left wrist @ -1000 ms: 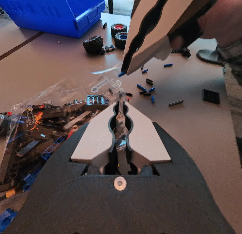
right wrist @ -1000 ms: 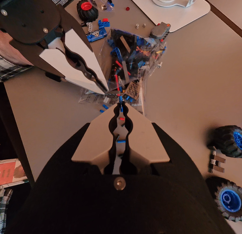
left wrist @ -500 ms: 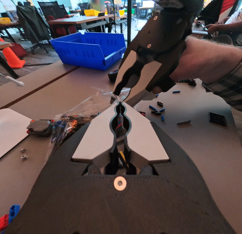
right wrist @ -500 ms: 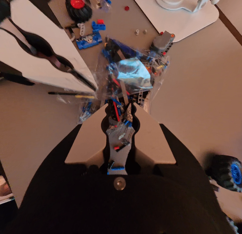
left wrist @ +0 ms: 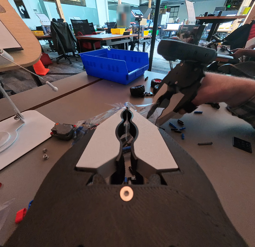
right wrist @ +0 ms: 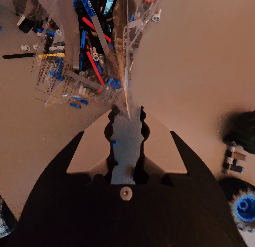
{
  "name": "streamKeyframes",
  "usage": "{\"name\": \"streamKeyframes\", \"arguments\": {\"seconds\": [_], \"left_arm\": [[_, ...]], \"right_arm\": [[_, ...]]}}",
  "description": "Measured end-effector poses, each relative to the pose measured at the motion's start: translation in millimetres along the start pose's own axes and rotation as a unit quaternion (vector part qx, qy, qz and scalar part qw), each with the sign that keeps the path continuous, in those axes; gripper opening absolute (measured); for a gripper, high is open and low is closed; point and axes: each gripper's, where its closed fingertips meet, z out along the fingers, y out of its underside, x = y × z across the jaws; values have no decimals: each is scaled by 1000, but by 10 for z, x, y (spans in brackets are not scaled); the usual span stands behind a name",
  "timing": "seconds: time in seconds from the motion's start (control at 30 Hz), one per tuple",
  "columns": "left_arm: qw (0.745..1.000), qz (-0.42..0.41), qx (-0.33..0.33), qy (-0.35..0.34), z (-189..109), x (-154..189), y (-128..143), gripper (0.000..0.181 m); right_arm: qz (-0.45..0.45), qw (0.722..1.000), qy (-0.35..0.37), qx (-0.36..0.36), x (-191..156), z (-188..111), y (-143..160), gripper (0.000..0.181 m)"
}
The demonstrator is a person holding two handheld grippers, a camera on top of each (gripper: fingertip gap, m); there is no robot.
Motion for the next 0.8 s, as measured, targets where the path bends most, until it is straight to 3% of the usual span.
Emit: {"name": "streamKeyframes", "arguments": {"seconds": [0.17, 0.23, 0.43, 0.57, 0.7, 0.8], "left_arm": [[1000, 4, -2, -4, 4, -18, 5, 0], [1000, 6, -3, -4, 8, -13, 2, 0], [1000, 5, 4, -10, -11, -43, -19, 0], [1000, -4, 9, -10, -15, -58, -34, 0], [1000, -1, 10, -9, -2, -42, -43, 0], [1000, -3, 10, -9, 2, -51, -34, 0]], "right_arm": [[-1, 1000, 3, 13, 3, 119, -75, 18], [-4, 1000, -5, 16, -15, 126, -82, 3], [0, 1000, -18, 25, -57, 91, -56, 2], [-13, 999, -28, 31, -193, -245, -11, 2], [-55, 993, -45, 92, -454, -698, -333, 2], [-84, 988, -46, 118, -580, -621, -701, 3]]}}
